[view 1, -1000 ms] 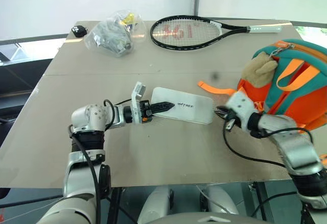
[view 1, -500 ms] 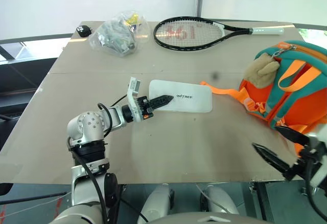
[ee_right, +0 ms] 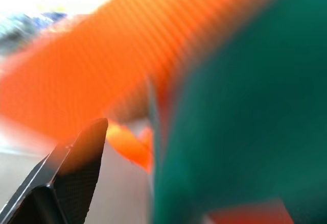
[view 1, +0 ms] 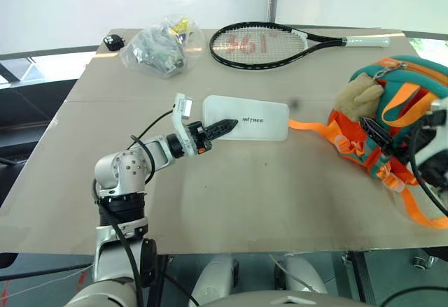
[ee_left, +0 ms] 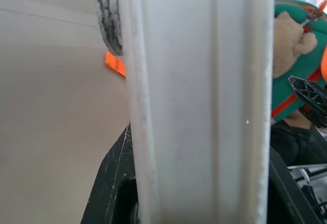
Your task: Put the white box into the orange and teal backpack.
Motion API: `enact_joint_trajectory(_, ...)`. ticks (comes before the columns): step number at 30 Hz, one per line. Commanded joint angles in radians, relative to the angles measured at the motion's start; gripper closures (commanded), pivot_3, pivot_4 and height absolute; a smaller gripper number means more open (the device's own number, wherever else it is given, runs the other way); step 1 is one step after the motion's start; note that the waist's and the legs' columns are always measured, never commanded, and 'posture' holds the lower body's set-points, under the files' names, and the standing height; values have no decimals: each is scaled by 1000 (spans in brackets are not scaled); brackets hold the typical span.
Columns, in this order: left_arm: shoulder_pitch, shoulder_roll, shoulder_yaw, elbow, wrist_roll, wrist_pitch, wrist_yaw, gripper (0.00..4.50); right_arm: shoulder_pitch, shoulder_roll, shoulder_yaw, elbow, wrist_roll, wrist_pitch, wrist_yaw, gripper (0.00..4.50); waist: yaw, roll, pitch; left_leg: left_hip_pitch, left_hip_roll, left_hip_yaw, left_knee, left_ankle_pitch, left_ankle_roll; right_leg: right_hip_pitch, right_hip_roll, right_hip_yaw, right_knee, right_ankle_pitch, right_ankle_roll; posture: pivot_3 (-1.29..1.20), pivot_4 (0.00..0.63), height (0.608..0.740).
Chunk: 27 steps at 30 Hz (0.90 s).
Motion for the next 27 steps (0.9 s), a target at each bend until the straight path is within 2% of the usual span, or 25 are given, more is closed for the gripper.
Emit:
enact_joint_trajectory(1, 18, -9, 61, -94, -64, -17, 47, 3359, -46, -31, 43, 33, -63, -24, 31, 1771, -1, 0, 0, -2, 0, -1, 2, 0, 0, 0, 0, -1, 0, 0, 0, 0, 150, 740)
enact_joint_trajectory(5, 48, -40, 91, -148, -91, -29, 115, 3359, -91, -52, 112, 85, -169, -92, 108, 3797, -2, 0, 0, -7, -1, -2, 4, 0, 0, -2, -1, -4, 0, 0, 0, 0, 150, 740)
enact_joint_trajectory(6, 58, -52, 91, -164, -61, -80, 135, 3359, -111, -49, 127, 103, -178, -112, 141, 4005, -2, 0, 0, -7, -1, -3, 4, 0, 0, -2, -1, -5, 0, 0, 0, 0, 150, 740)
enact_joint_trajectory(7, 65, -59, 89, -174, -39, -119, 150, 3359, -126, -44, 136, 116, -184, -126, 165, 4486, -2, 0, 0, -6, -1, -3, 4, 0, 0, -2, -1, -5, -1, 0, 0, 0, 150, 740)
enact_joint_trajectory(9, 55, -112, 137, -163, -60, -181, 211, 3359, -159, -56, 179, 157, -225, -172, 246, 4486, -2, 0, 0, -6, 0, -4, 4, 0, 0, -2, -1, -6, -1, 0, 0, 0, 150, 740)
enact_joint_trajectory(10, 46, -138, 152, -150, -37, -274, 219, 3359, -190, -49, 204, 198, -236, -201, 301, 4486, -3, 0, 0, -5, 0, -4, 4, 0, 0, -2, -1, -6, -1, 0, 0, 0, 150, 740)
enact_joint_trajectory(12, 20, -152, 179, -120, -18, -344, 262, 3359, -302, -36, 282, 320, -274, -302, 484, 4486, -14, -1, 1, -4, 0, -2, 4, 0, 0, -2, 0, -5, 0, 0, 0, 0, 150, 740)
enact_joint_trajectory(14, 6, -146, 189, -98, -17, -367, 288, 3359, -373, -20, 313, 390, -277, -351, 603, 4486, -20, -2, 1, -3, 0, 0, 4, 0, 0, -1, 0, -5, 0, 0, 0, 0, 150, 740)
enact_joint_trajectory(17, -13, -129, 223, -76, -29, -427, 296, 3359, -482, -2, 329, 448, -172, -348, 849, 4486, -27, -2, 1, -3, 0, 0, 4, 0, 0, -1, 0, -4, 0, 0, 0, 0, 150, 740)
enact_joint_trajectory(20, -2, -87, 234, -122, -84, -427, 235, 3359, -521, -91, 413, 469, -189, -288, 1059, 4486, -25, -2, 1, -10, 2, -1, 8, 0, 0, -2, 0, -7, 0, 0, 0, 0, 150, 740)
enact_joint_trajectory(24, 43, -5, 205, -204, -150, -396, 119, 3359, -472, -196, 458, 521, -324, -356, 1159, 4486, -16, -3, 2, -14, -1, -5, 10, 0, 1, -3, -3, -10, 0, 0, 0, 0, 150, 740)
enact_joint_trajectory(27, 68, 41, 163, -266, -189, -382, 40, 3359, -460, -214, 427, 537, -326, -357, 1178, 4486, -12, -3, 2, -13, -2, -6, 8, -1, 1, -3, -5, -11, -1, 0, 0, 0, 150, 740)
